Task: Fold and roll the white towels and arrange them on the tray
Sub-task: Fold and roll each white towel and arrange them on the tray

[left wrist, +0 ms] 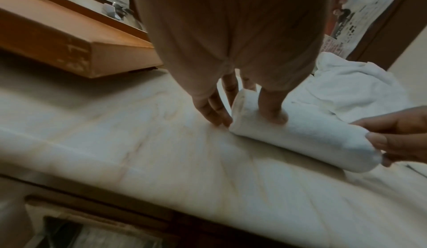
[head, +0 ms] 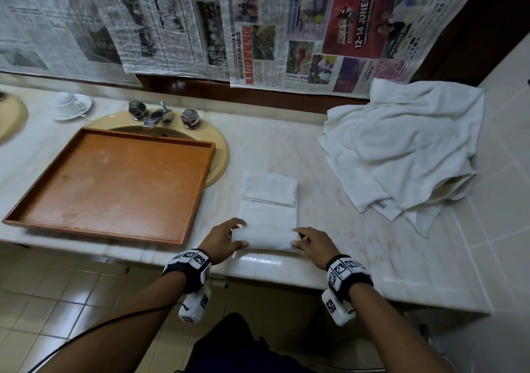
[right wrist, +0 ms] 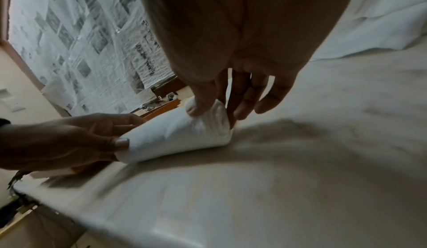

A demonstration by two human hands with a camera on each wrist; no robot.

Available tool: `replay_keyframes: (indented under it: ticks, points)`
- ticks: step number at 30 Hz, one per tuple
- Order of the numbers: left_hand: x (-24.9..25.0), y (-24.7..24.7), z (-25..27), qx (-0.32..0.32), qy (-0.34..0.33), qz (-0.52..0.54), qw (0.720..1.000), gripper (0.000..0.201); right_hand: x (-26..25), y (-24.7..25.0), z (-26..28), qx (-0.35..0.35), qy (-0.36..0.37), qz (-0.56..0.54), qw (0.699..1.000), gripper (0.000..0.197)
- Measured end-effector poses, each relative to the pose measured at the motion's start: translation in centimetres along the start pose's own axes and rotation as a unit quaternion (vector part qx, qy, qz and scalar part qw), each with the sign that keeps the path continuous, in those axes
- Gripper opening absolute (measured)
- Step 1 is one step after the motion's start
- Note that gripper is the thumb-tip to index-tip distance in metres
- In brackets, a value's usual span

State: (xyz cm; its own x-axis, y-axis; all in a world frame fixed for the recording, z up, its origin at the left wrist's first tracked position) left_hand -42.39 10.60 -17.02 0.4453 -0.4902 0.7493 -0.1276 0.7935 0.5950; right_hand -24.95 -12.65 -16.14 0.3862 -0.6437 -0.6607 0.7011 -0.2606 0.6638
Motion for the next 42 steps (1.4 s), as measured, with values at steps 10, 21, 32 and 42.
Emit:
replay_keyframes:
  ticks: [10, 21, 32, 42]
  points:
    - [2.1, 1.1, -1.8, 0.066, 0.067, 0.023, 0.995, 0.046, -1.0, 0.1, -2.7, 0.135, -0.057, -0.043, 0.988, 0.019]
    - [2.5, -0.6, -1.7, 0.165, -0.030, 0.010, 0.986, 0.032, -0.9, -0.9, -0.7, 0.126, 0.016, -0.187, 0.974, 0.055]
    - [2.2, 0.6, -3.0, 0.040, 0.014, -0.083, 0.996, 0.051, -0.4, 0.6, -1.7, 0.084, -0.002, -0.073, 0.994, 0.056]
    - [1.5, -0.3, -1.6, -0.040, 0.043, -0.036, 0.998, 0.044, 0.3, 0.8, -0.3, 0.049, -0.063, -0.116, 0.990, 0.037]
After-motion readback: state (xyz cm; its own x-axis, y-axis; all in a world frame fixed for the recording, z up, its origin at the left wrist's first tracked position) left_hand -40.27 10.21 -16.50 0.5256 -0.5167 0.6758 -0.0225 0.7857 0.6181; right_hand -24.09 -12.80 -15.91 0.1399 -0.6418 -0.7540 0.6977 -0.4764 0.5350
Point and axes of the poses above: each hand's wrist, its own z-axis away from the middle knuckle, its own y-axis out of the back of the hand, x = y × z, the point moved 2 cm from there along -z, towards the middle knuckle, and after that the axes turned 2 degrees about -x, right-handed, at the moved point
